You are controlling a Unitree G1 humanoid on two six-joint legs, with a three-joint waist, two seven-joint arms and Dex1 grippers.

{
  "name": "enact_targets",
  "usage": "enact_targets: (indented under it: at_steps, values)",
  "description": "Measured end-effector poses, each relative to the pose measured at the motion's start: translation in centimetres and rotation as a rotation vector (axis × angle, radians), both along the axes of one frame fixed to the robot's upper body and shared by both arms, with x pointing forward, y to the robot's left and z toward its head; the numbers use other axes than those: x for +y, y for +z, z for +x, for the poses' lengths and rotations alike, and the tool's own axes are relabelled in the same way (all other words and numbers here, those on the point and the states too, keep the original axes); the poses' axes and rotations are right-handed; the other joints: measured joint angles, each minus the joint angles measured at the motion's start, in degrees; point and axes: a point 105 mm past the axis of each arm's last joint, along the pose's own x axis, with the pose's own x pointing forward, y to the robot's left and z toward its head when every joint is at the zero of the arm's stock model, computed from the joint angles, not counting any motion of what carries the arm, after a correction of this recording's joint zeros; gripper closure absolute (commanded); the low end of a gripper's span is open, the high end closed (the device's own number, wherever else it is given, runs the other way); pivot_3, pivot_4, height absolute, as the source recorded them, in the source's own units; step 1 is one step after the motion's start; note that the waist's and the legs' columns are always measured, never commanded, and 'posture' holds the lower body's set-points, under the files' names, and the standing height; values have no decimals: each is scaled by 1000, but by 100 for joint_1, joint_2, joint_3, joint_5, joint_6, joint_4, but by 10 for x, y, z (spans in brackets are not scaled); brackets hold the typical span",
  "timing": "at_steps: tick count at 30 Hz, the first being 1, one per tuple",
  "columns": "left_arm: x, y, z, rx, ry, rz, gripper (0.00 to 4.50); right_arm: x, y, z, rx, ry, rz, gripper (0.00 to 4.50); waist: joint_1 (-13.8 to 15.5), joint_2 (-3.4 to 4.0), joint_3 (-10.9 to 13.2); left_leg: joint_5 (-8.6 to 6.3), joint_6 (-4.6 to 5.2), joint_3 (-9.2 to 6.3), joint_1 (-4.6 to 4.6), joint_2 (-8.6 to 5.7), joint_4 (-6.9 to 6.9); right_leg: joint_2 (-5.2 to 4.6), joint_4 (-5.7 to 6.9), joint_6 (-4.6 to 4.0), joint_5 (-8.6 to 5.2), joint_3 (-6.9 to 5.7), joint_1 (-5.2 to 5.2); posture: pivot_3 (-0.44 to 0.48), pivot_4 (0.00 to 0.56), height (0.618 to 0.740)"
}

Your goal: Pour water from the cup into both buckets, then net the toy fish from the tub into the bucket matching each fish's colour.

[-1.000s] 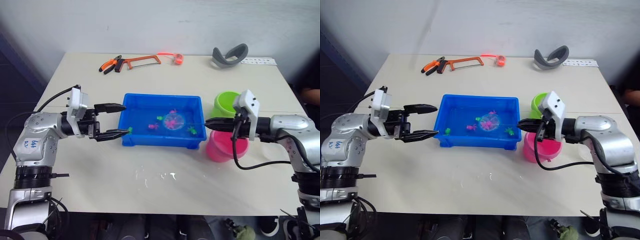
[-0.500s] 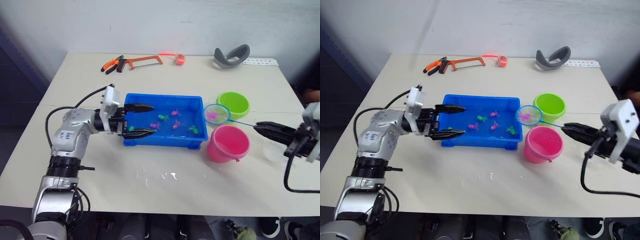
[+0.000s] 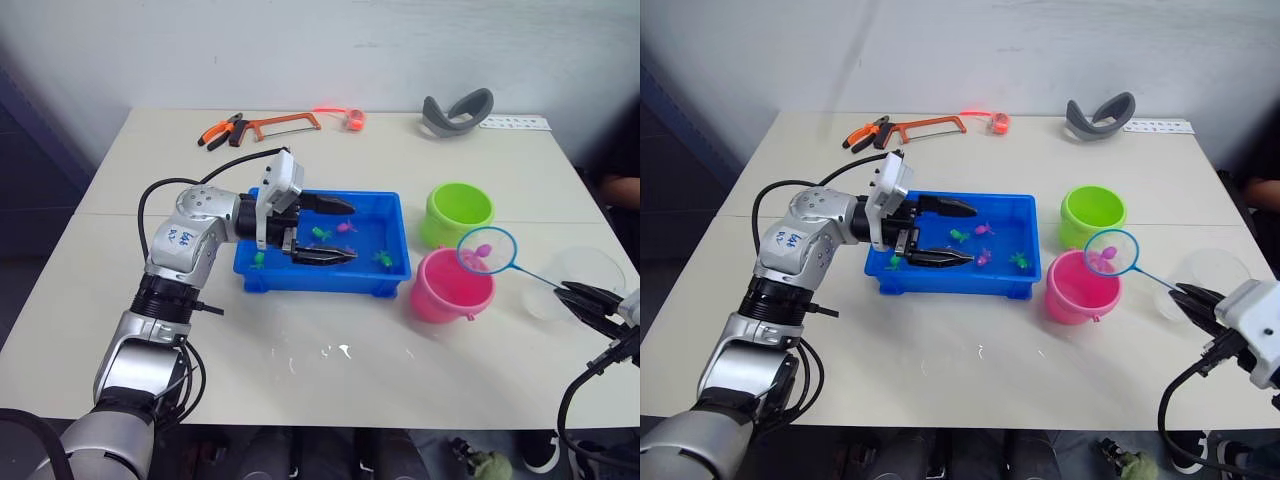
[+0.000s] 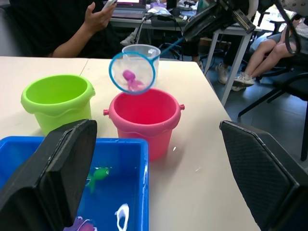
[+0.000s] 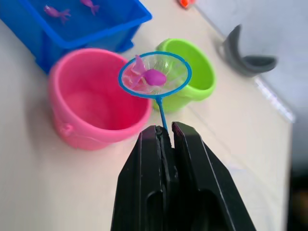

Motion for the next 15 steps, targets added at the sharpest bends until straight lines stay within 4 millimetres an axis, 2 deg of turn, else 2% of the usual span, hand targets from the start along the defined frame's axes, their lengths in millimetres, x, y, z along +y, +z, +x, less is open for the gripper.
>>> enact_targets:
  at_steps: [7, 15]
  values:
    - [4, -12, -2, 35, 2, 5, 58, 4, -4, 1, -98, 56, -222, 4500, -2, 0, 0, 1, -2, -1, 1, 4, 0, 4, 0, 0, 0, 23, 0, 0, 150, 740]
    - [5, -12, -5, 18, 0, 11, 58, 10, -19, -1, -163, 166, -491, 4500, -1, 0, 0, 2, -4, -3, 1, 6, 1, 6, 0, -1, 0, 35, 1, 0, 150, 740]
